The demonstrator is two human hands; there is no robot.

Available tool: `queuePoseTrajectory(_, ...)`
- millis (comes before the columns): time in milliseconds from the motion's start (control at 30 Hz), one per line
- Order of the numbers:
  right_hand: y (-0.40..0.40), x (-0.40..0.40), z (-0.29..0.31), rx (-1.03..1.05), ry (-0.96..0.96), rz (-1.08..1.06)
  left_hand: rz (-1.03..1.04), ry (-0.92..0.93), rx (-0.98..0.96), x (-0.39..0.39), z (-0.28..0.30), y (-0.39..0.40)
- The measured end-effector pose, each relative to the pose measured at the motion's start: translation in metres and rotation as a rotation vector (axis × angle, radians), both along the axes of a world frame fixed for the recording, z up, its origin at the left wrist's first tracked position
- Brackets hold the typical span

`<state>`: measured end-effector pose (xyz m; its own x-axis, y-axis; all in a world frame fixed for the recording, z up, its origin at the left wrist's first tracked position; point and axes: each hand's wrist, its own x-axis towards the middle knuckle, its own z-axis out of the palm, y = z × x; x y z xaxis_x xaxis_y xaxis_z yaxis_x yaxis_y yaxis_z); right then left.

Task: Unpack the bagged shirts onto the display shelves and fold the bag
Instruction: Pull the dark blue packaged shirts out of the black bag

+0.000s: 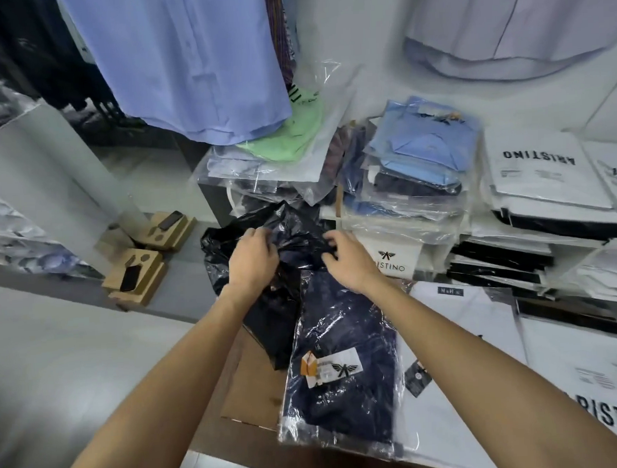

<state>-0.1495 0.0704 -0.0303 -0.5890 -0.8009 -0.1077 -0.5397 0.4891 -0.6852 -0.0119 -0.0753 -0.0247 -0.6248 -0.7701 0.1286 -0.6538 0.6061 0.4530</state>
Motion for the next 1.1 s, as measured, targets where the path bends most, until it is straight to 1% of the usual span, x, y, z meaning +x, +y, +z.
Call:
queuePoseTrajectory(67, -0.026, 0.009, 0.007, -0.042, -0.104, 0.11, 0.031, 0.004, 0.021, 0.0, -0.003, -0.028)
queuePoseTrajectory(133, -0.05, 0.017, 0.008, -0.065, -0.155, 0.166, 0.093, -0.006, 0.045, 0.002, -0.009, -0.051)
queuePoseTrajectory(233, -0.076, 0.029, -0.001, -0.036, -0.199, 0.229, 0.166, -0.095, 0.133, 0.008, -0.016, -0.069)
queuePoseTrajectory(300, -0.086, 0.033, -0.014, 0.049, -0.181, 0.286, 0.167, -0.202, 0.175, 0.013, -0.023, -0.074)
queuePoseTrajectory(367, -0.088, 0.029, -0.026, 0.218, -0.071, 0.318, 0.144, -0.294, 0.172, 0.019, -0.028, -0.077)
queuePoseTrajectory(433, -0.081, 0.019, -0.034, 0.396, 0.016, 0.261, 0.102, -0.364, 0.144, 0.02, -0.032, -0.08)
queuePoseTrajectory(467, -0.077, 0.013, -0.036, 0.446, 0.028, 0.223, 0.069, -0.391, 0.123, 0.02, -0.034, -0.081)
queuePoseTrajectory(567, -0.068, -0.001, -0.042, 0.486, 0.005, 0.125, -0.022, -0.436, 0.089, 0.01, -0.04, -0.083)
queuePoseTrajectory(633, -0.065, -0.005, -0.04, 0.464, -0.023, 0.096, -0.052, -0.432, 0.127, 0.0, -0.044, -0.081)
queuePoseTrajectory(700, -0.064, -0.005, -0.037, 0.408, -0.01, 0.109, -0.019, -0.362, 0.223, -0.009, -0.046, -0.076)
queuePoseTrajectory(767, -0.062, -0.003, -0.032, 0.333, 0.007, 0.128, -0.011, -0.323, 0.272, -0.016, -0.048, -0.073)
queuePoseTrajectory(833, -0.06, -0.003, -0.028, 0.243, -0.019, 0.144, -0.083, -0.335, 0.241, -0.02, -0.051, -0.071)
queuePoseTrajectory(933, -0.057, -0.007, -0.02, 0.13, -0.041, 0.157, -0.192, -0.251, 0.212, -0.021, -0.049, -0.073)
queuePoseTrajectory(1033, -0.054, -0.017, -0.009, 0.06, -0.074, 0.143, -0.322, -0.243, 0.253, -0.015, -0.02, -0.074)
queuePoseTrajectory(1100, -0.051, -0.026, -0.003, 0.032, -0.1, 0.112, -0.369, -0.224, 0.21, -0.009, 0.007, -0.076)
